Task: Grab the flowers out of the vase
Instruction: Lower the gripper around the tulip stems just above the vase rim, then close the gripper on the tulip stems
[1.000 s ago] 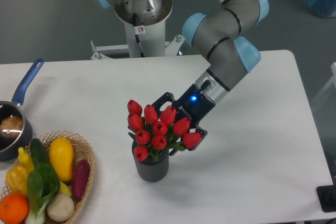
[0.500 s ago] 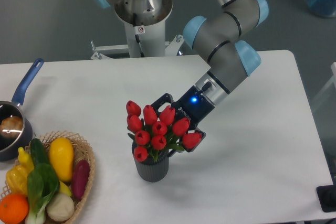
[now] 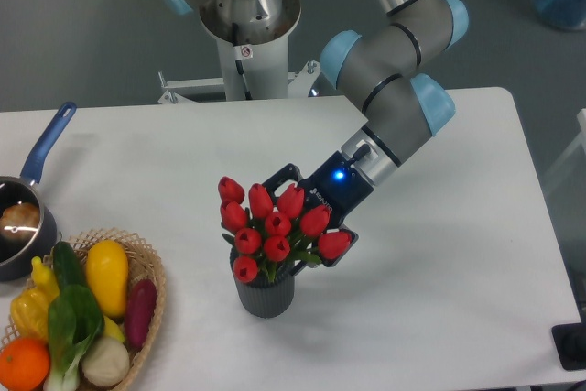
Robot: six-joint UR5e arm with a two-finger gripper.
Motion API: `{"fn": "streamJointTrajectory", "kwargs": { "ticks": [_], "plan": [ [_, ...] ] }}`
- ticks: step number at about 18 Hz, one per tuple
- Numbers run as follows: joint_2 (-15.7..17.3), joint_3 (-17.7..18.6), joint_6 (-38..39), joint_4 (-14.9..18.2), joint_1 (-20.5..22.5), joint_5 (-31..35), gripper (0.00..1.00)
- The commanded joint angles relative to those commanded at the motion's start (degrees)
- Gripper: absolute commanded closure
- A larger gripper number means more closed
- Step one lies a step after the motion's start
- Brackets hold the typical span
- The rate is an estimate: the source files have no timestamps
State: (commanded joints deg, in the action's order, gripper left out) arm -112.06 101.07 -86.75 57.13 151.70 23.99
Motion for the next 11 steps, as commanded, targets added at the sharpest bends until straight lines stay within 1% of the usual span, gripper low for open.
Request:
{"fn": "streamJointTrajectory", "kwargs": {
  "ticks": [3, 4, 5, 6, 11],
  "plan": [
    [0.0, 0.09, 0.0, 0.0, 0.09, 0.0, 0.12],
    [0.0, 0.0, 0.0, 0.0, 0.09, 0.0, 0.18],
    [0.0, 0.09, 0.0, -0.09, 0.09, 0.09, 0.26],
    [0.09, 0.44, 0.0, -0.09, 0.09, 0.09, 0.3],
    [0.18, 0.88, -0.44, -0.09, 0.35, -0.09, 0.31]
  ]
}}
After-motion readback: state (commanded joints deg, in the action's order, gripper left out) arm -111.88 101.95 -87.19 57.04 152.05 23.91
